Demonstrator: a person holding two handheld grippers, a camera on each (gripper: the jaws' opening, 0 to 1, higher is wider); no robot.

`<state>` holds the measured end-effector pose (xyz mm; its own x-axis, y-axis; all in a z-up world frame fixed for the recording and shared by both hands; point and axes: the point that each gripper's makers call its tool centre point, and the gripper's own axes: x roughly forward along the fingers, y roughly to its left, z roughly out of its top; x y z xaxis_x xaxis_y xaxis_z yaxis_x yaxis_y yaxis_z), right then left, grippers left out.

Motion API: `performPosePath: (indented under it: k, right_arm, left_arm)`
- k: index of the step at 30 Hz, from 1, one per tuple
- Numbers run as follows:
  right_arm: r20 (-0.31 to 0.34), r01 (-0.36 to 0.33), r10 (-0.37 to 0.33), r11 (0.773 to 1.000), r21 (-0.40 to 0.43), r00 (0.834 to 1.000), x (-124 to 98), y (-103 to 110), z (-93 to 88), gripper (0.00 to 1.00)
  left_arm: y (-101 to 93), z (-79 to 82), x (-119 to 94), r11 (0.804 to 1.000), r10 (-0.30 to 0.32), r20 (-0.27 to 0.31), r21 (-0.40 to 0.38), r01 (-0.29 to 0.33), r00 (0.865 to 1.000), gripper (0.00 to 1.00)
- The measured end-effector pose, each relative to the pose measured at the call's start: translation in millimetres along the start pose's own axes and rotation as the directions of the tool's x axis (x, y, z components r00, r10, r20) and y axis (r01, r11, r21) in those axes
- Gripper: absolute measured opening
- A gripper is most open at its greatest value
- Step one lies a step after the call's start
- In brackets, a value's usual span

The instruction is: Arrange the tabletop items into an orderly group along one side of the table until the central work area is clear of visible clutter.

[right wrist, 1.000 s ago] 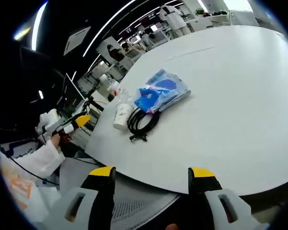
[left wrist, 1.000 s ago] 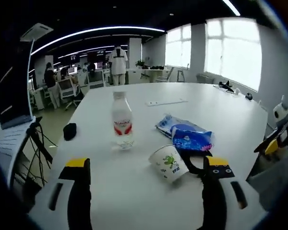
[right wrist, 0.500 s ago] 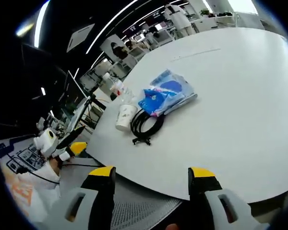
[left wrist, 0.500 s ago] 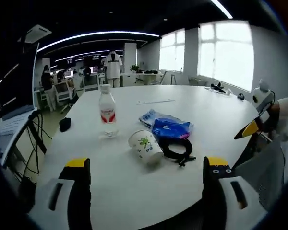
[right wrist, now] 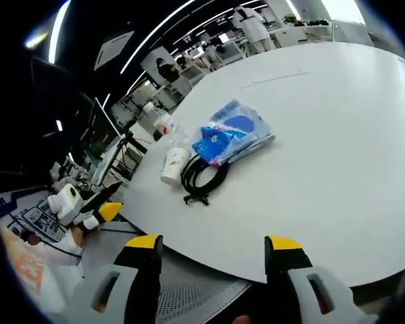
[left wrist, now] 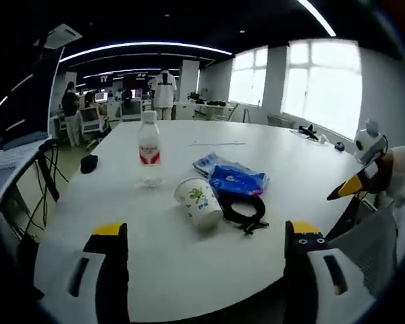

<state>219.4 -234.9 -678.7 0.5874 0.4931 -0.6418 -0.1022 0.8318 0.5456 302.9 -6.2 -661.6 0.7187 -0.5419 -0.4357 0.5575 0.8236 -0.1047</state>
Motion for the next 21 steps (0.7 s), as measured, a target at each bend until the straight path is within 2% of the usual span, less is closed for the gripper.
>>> performPosePath:
  k: [2,9,13,15,21]
  right_arm:
    - [-0.001,-0.009,0.009,1.0,0.0,1.0,4,5,-0.5,0.62]
    - [-0.023,-0.037,0.036,0.999,-0.038,0.999,13,17,-0.8,0.62]
    - [-0.065,-0.055,0.048,0.992,-0.115,0.997,20,18,2.0,0.61]
    - [-0.077,-0.061,0.05,0.988,-0.142,0.996,25,18,8.8,0.61]
    - [-0.058,-0.107,0.097,0.97,-0.216,0.994,39,33,50.1,0.6]
  left_arm:
    - [-4.7,-4.4,1,1.0,-0.014,-0.02,0.023,0.014,1.0,0.97]
    - [-2.5,-8.1,2,1.0,-0.012,-0.043,0.024,0.013,0.999,0.96]
    - [-6.1,-11.1,3,0.999,-0.028,-0.059,0.031,0.03,0.998,0.95]
    - [-7.3,-11.9,3,0.999,-0.035,-0.061,0.032,0.037,0.998,0.95]
    - [-9.8,-14.3,4,0.998,-0.046,-0.071,0.042,0.049,0.996,0.95]
